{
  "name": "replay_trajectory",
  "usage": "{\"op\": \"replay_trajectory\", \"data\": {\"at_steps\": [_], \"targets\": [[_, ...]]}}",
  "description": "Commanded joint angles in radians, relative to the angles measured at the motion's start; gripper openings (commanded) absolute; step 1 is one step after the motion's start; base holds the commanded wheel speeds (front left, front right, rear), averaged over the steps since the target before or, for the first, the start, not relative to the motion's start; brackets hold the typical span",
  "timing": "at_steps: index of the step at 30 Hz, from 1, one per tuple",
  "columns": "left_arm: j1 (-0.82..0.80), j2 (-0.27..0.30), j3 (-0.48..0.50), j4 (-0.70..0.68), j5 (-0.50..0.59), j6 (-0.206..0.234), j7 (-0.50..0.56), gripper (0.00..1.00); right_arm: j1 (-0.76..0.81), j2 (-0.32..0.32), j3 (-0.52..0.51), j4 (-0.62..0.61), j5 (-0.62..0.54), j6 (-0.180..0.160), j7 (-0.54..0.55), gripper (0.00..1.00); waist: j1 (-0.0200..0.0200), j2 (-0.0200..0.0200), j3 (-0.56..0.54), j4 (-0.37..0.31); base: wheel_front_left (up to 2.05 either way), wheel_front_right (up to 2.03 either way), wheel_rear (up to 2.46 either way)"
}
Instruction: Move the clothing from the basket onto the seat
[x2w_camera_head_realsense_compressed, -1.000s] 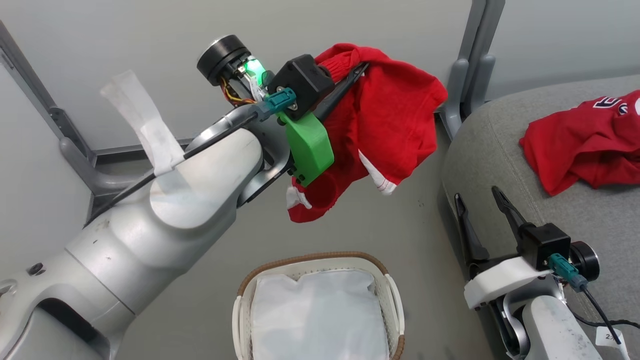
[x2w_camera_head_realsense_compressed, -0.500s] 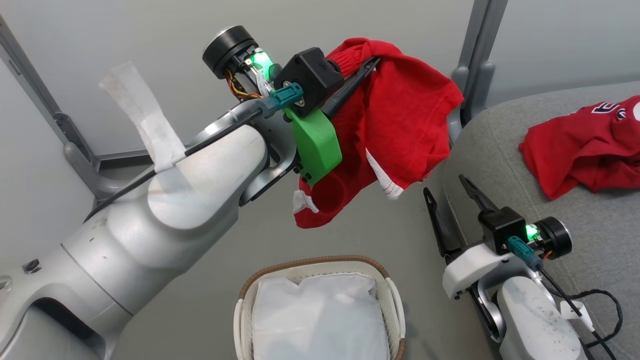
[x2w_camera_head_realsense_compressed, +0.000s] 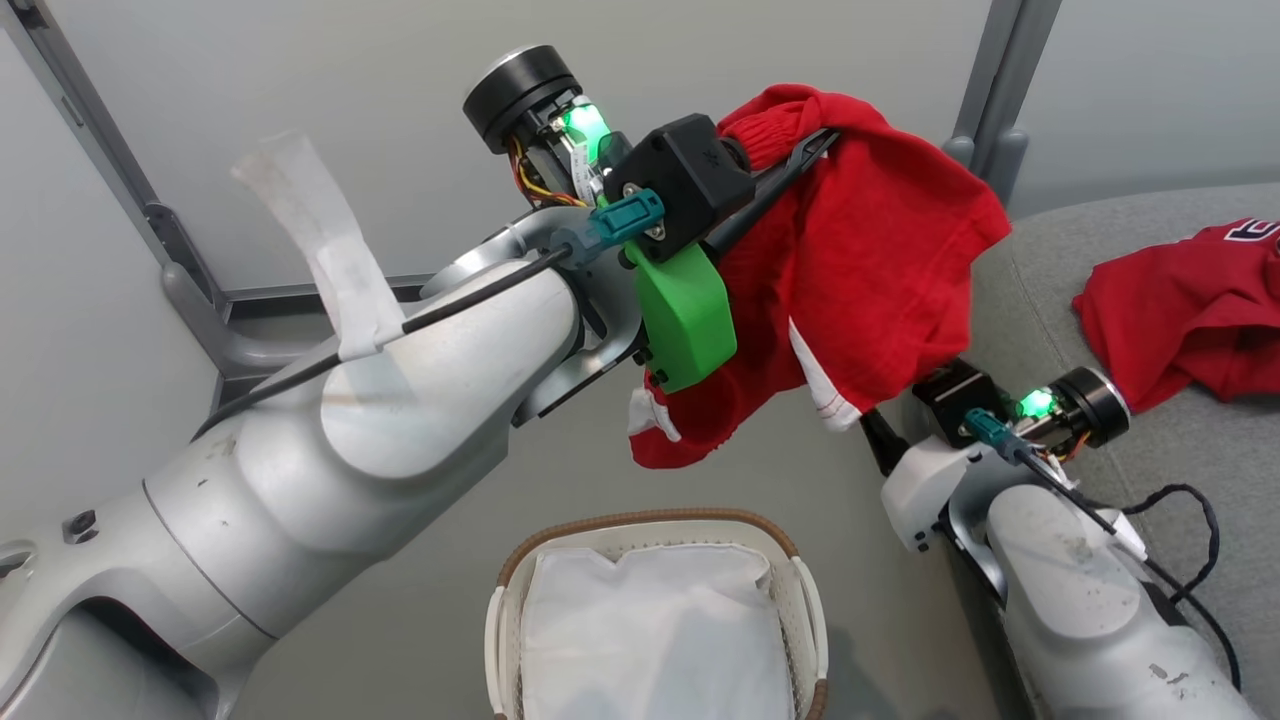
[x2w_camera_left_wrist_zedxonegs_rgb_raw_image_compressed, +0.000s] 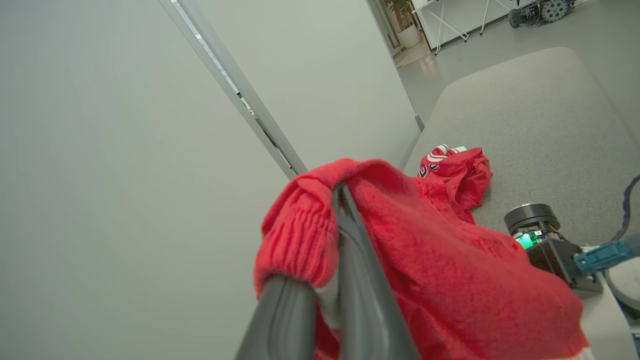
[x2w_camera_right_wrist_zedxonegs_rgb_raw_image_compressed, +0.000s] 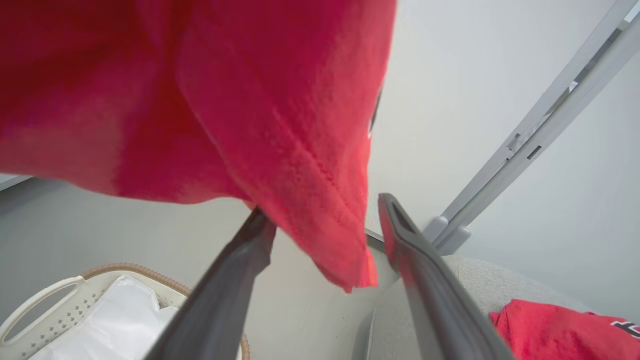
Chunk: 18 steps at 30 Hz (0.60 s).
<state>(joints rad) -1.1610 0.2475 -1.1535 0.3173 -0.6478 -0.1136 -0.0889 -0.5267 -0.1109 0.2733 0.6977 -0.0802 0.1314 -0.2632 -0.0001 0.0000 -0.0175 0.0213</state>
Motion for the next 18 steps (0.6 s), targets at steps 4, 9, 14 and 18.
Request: {"op": "replay_trajectory", "data": {"at_steps": [4, 9, 14, 18], "targets": [[-0.01, 0.005, 0.001, -0.019, -0.003, 0.01, -0.001, 0.0, -0.059, -0.006, 0.034, 0.038, 0.022, -0.001, -0.002, 1.0, 0.0001, 0.0, 0.005, 0.012, 0.0, 0.0, 0.0], [0.027, 0.025, 0.003, -0.004, -0.017, 0.019, -0.005, 0.0, -0.08, -0.006, 0.064, 0.038, 0.074, -0.001, -0.002, 0.0, 0.0001, 0.0, 0.011, 0.014, 0.0, 0.0, 0.0], [0.066, 0.053, 0.009, 0.032, -0.04, 0.027, -0.014, 0.0, -0.071, -0.013, 0.085, -0.009, 0.11, -0.001, -0.002, 0.0, 0.0001, 0.0, 0.019, 0.004, 0.0, 0.0, 0.0], [0.103, 0.074, 0.016, 0.069, -0.065, 0.035, -0.027, 0.0, -0.068, -0.021, 0.089, -0.061, 0.132, -0.001, -0.002, 0.0, 0.0001, 0.0, 0.025, -0.007, 0.0, 0.0, 0.0]]}}
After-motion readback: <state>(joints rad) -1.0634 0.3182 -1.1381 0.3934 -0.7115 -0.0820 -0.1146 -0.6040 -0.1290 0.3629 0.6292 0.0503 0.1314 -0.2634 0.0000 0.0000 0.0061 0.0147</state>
